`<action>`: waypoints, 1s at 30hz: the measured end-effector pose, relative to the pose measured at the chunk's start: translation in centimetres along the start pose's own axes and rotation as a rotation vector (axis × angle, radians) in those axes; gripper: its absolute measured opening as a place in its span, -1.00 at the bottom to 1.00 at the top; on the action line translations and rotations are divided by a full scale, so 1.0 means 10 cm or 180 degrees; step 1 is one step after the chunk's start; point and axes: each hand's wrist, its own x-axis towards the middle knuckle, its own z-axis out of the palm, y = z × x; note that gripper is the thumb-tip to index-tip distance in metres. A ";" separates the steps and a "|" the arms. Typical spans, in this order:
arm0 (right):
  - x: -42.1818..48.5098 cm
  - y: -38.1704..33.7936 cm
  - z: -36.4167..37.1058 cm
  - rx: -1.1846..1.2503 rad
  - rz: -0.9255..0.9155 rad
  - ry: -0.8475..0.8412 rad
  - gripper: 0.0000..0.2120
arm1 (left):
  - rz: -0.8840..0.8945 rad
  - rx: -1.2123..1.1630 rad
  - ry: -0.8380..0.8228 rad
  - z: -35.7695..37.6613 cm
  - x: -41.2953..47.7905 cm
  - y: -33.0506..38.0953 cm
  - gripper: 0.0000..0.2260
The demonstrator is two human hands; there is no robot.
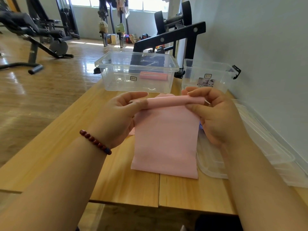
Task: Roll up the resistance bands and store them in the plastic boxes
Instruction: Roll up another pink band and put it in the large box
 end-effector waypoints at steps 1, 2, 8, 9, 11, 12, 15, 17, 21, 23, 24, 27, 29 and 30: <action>0.00 0.01 -0.01 0.0026 0.0037 -0.0083 -0.74 | 0.0053 0.0013 0.0029 0.00 0.00 0.00 -0.85; 0.01 0.02 -0.01 0.0024 0.0115 -0.0173 -0.73 | 0.0103 0.0007 0.0038 0.00 -0.01 0.01 -0.86; -0.01 0.03 -0.01 -0.0085 0.0315 -0.0143 -0.81 | 0.0205 0.0026 -0.0130 -0.06 -0.02 0.02 -0.82; -0.02 0.02 0.00 -0.0038 0.0265 -0.0137 -0.81 | 0.0181 0.0021 -0.0166 -0.07 -0.02 0.01 -0.81; -0.02 0.01 -0.01 0.0006 0.0178 -0.0138 -0.80 | 0.0118 0.0064 -0.0212 -0.08 -0.03 -0.01 -0.78; -0.02 0.02 -0.02 0.0007 0.0137 -0.0146 -0.81 | 0.0110 0.0147 -0.0199 -0.08 -0.03 -0.02 -0.71; -0.02 0.03 -0.04 -0.0050 0.0177 -0.0276 -0.69 | 0.0118 0.0336 -0.0122 -0.08 -0.04 -0.02 -0.73; -0.02 0.03 -0.04 0.0035 0.0385 -0.0434 -0.68 | 0.0138 0.0373 -0.0071 -0.07 -0.03 -0.03 -0.85; -0.03 0.03 0.01 -0.0068 0.0449 -0.0162 -0.74 | 0.0156 0.0319 -0.0106 -0.07 -0.03 -0.04 -0.84; -0.04 0.02 0.02 -0.0218 0.0337 -0.0094 -0.80 | 0.0163 0.0182 -0.0195 -0.06 -0.03 -0.03 -0.82; -0.04 0.02 0.02 -0.0263 0.0282 -0.0091 -0.80 | 0.0165 0.0127 -0.0232 -0.06 -0.03 -0.03 -0.80; -0.06 0.03 0.03 -0.0244 0.0140 -0.0173 -0.85 | 0.0150 0.0142 -0.0289 -0.05 -0.02 -0.04 -0.79; -0.05 0.04 0.03 -0.0260 0.0046 -0.0248 -0.78 | 0.0134 0.0275 -0.0297 -0.05 -0.02 -0.05 -0.82; -0.05 0.05 0.03 -0.0267 0.0040 -0.0290 -0.73 | 0.0162 0.0362 -0.0290 -0.05 -0.02 -0.05 -0.82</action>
